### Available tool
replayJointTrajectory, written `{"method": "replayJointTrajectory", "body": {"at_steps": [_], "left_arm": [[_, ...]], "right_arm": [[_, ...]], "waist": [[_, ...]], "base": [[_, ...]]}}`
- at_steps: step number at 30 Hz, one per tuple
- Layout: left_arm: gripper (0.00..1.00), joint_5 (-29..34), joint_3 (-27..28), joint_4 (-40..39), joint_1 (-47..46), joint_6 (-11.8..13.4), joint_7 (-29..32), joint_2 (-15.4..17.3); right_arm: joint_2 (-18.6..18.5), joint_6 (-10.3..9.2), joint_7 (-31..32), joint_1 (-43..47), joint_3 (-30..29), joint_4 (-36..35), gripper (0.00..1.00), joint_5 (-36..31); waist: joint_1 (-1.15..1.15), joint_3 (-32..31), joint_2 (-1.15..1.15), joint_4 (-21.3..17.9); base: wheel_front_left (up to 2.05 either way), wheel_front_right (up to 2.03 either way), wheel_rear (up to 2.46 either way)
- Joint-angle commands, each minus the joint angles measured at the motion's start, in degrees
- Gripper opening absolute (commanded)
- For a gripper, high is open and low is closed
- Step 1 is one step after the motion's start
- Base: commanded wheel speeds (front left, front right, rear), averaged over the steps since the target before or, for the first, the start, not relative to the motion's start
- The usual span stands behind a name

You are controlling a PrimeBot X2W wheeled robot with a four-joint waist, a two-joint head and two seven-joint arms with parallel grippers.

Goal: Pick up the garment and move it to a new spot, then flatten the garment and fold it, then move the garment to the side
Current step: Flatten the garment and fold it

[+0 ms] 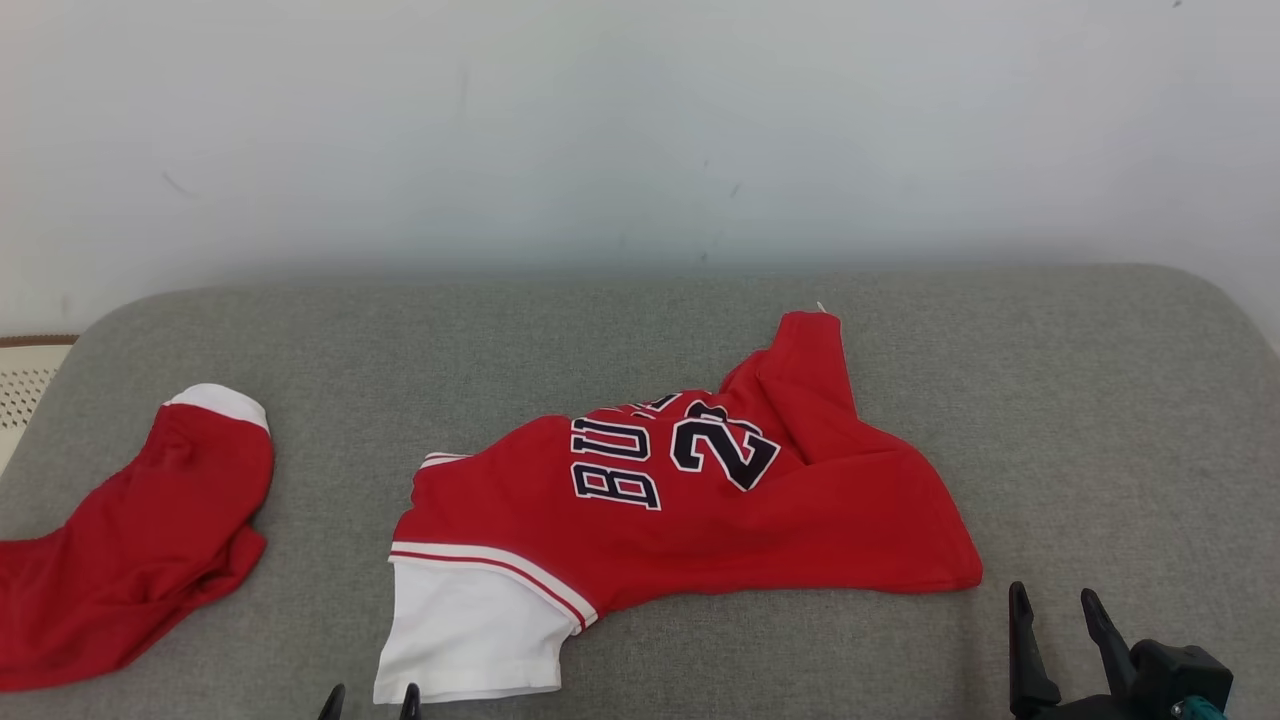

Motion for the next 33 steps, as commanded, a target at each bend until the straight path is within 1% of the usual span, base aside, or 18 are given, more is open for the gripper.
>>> {"method": "replayJointTrajectory", "body": {"at_steps": [1,13,20,25,29,33], "left_arm": [[1.0,0.7,0.02,-0.74,0.32,0.04,-0.01,0.05],[1.0,2.64,-0.36,-5.4,0.68,0.87,-0.01,0.04],[1.0,1.9,-0.72,-5.91,0.26,0.91,-0.01,0.04],[1.0,0.45,-1.38,-3.4,-1.82,0.15,-0.01,0.06],[1.0,-0.56,-1.44,-0.85,-4.26,-0.33,-0.01,0.05],[1.0,-1.79,-0.79,3.06,-6.56,0.34,-0.01,0.06]], "right_arm": [[0.06,-0.04,-0.02,0.44,0.1,-0.04,1.0,-0.51],[0.34,-0.04,-0.01,0.43,0.3,-2.31,1.0,-0.47],[-0.17,-0.04,-0.01,-0.64,0.88,-2.47,1.0,0.14],[-0.47,-0.04,-0.01,-2.27,1.35,-1.77,1.0,0.39],[-0.83,-0.04,-0.02,-4.09,1.68,-2.17,1.0,0.53],[-1.3,-0.04,-0.02,-5.35,1.78,-2.31,1.0,0.61]], "waist": [[0.0,0.15,0.0,0.15],[0.0,0.82,0.0,0.61],[0.0,2.03,0.0,0.5],[0.0,4.34,0.0,0.61],[0.0,7.5,0.0,0.63],[0.0,9.54,0.0,0.22]], "base": [[0.0,0.0,0.0],[0.0,0.0,0.0],[0.0,0.0,0.0],[0.0,0.0,0.0],[0.0,0.0,0.0],[0.0,0.0,0.0]]}}
